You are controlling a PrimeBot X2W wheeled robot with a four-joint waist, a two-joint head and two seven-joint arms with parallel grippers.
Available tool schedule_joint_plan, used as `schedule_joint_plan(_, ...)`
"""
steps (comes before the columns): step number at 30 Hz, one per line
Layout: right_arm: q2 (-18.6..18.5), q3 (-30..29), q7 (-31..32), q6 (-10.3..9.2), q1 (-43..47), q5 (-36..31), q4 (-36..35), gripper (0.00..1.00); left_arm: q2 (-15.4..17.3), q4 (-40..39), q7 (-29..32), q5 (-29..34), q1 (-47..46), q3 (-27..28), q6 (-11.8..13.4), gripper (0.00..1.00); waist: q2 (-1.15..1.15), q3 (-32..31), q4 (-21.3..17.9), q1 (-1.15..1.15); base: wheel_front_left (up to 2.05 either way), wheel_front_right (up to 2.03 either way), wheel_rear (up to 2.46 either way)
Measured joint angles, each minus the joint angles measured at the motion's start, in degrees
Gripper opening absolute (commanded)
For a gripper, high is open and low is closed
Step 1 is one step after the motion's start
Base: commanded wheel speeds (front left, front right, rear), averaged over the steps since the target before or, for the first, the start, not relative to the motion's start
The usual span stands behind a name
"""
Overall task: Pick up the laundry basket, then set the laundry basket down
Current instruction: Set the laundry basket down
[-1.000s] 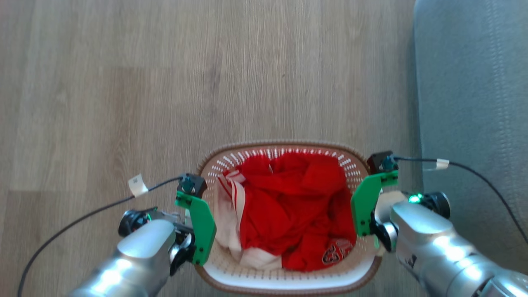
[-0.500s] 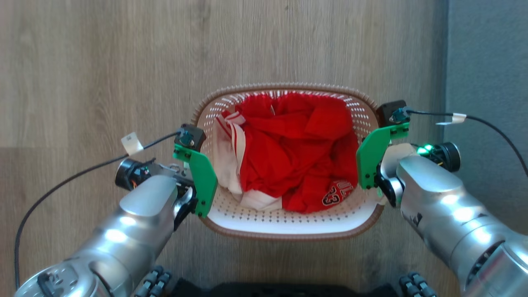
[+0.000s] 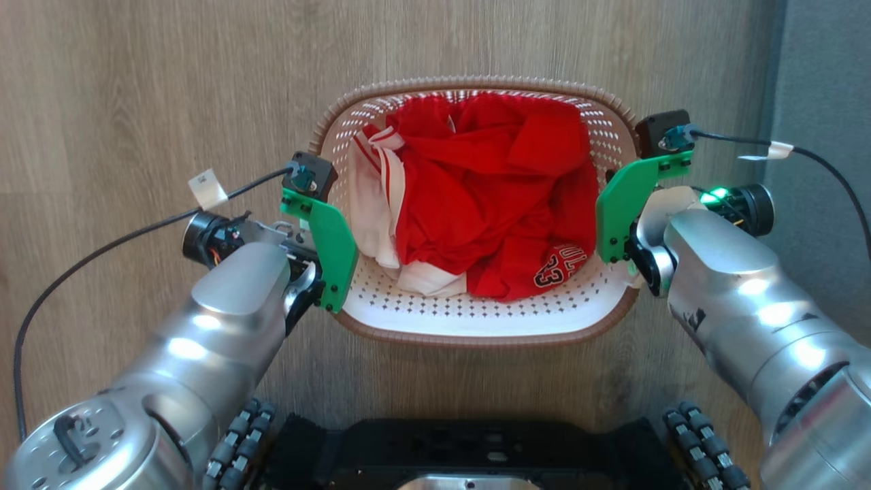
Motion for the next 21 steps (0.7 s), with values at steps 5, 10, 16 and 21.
schedule_joint_plan(5,-0.1,-0.8,-0.5,0.0,-0.2,0.1,0.2,0.0,0.1,-0.5,0.2,0.0,-0.7,-0.1,0.0,0.0,0.0,2.2,0.0,0.0,0.0,0.0,0.0)
schedule_joint_plan(10,-0.2,-0.9,-0.9,0.0,-1.1,0.0,0.5,0.0,0.1,-0.9,0.1,0.0,-1.2,-0.1,0.0,0.0,0.0,3.9,0.3,-0.01,0.0,0.0,0.0)
schedule_joint_plan(16,-0.2,-1.7,-1.0,0.0,-1.1,-0.6,0.5,0.0,0.2,-1.0,0.1,-0.5,-1.8,-0.2,0.0,0.0,0.0,4.7,0.5,-0.01,0.0,0.0,0.0)
schedule_joint_plan(21,-0.3,-3.0,-1.0,0.0,-2.0,-2.5,0.5,0.0,0.2,-0.9,-1.0,-0.5,-1.9,-0.2,0.0,0.0,0.0,5.5,0.1,-0.01,0.0,0.0,0.0)
